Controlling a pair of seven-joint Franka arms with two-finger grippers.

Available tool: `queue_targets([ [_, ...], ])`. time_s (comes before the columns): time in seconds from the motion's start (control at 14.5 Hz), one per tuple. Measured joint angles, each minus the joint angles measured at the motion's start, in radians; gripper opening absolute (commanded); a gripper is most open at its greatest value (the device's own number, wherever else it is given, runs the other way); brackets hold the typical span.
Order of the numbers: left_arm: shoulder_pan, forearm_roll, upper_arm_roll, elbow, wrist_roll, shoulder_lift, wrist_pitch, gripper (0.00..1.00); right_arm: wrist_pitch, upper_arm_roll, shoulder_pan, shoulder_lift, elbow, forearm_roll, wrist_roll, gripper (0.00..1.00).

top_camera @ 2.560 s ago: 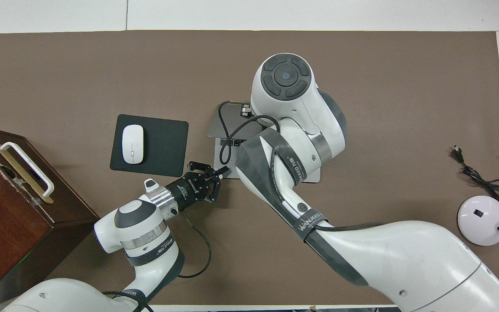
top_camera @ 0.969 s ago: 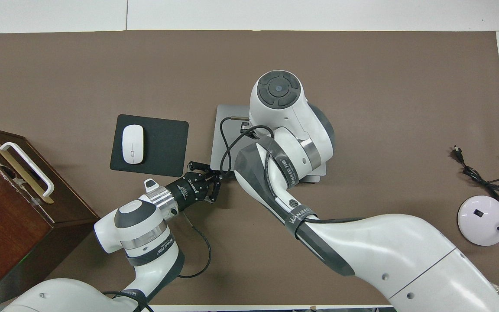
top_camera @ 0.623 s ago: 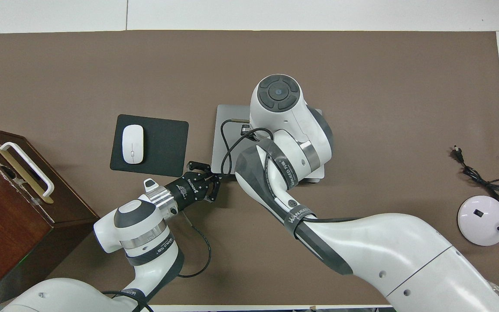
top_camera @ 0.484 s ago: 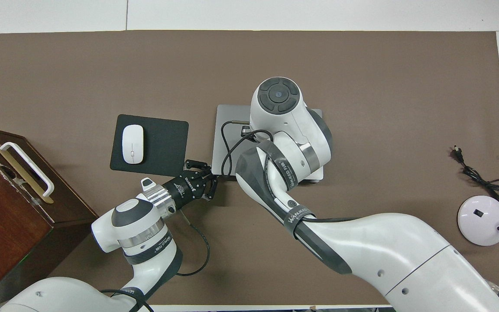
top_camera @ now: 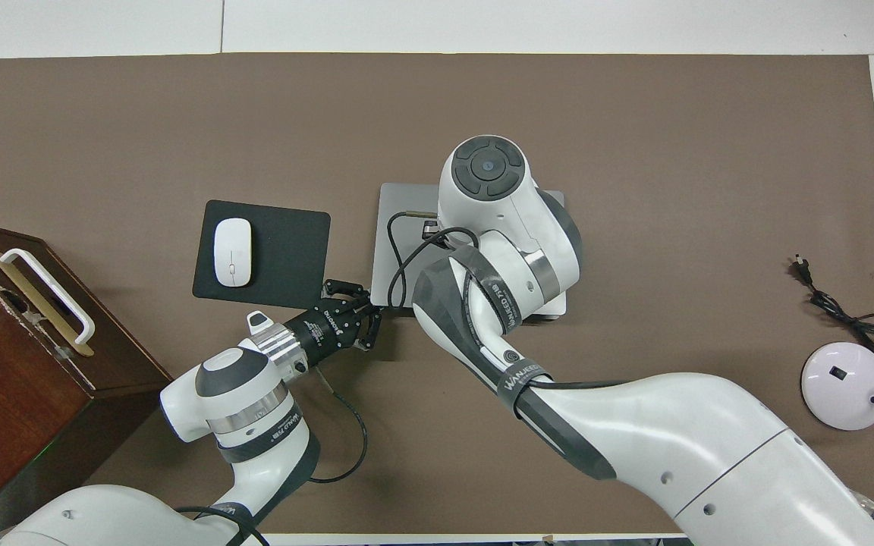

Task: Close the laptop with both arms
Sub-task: 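Push the laptop screen down with the right gripper while the left gripper braces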

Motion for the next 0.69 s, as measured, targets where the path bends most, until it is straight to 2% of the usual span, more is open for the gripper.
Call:
queue_targets([
  [0.35,0.0,0.0,0.0,0.0,0.0,0.0,0.0,0.0,-0.062,0.0,0.0,-0.032,0.008,0.0,0.0,0.0],
  [0.69,0.005,-0.002,0.001,0.0,0.0,0.0,0.001,0.0,-0.099,-0.003,-0.007,-0.111,0.013,0.0,-0.002,0.0],
])
